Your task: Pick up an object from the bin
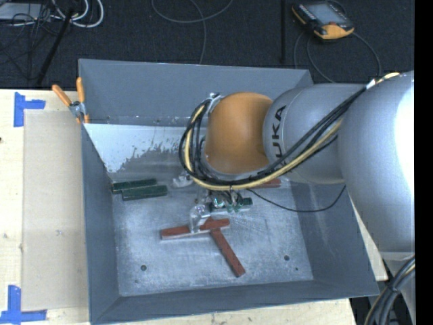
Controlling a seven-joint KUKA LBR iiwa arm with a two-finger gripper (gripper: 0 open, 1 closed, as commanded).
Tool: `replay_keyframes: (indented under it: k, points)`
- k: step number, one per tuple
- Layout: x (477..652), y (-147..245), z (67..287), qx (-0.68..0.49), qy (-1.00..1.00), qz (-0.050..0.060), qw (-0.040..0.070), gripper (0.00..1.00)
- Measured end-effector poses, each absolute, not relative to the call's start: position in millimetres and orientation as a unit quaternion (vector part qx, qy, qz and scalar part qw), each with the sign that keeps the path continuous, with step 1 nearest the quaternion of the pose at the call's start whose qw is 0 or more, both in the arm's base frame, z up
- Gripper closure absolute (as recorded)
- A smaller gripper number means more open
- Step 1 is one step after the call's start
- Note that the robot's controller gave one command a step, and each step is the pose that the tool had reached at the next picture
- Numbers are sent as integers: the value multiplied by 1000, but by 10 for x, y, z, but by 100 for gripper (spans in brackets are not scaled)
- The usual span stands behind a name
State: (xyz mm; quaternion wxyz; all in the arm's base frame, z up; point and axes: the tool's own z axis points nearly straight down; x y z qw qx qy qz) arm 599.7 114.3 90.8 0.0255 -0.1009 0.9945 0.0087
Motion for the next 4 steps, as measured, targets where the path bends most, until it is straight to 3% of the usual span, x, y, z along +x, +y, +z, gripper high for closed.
replay_keyframes:
  k: [1, 2, 3, 4]
  points:
    - [5994, 1139, 907, -100, 995, 9, 25, 0]
    - [5868, 1069, 792, -101, 995, 0, 0, 100]
    - [5869, 1063, 792, -100, 995, 1, 0, 0]
    - [5869, 1061, 792, -100, 995, 1, 0, 0]
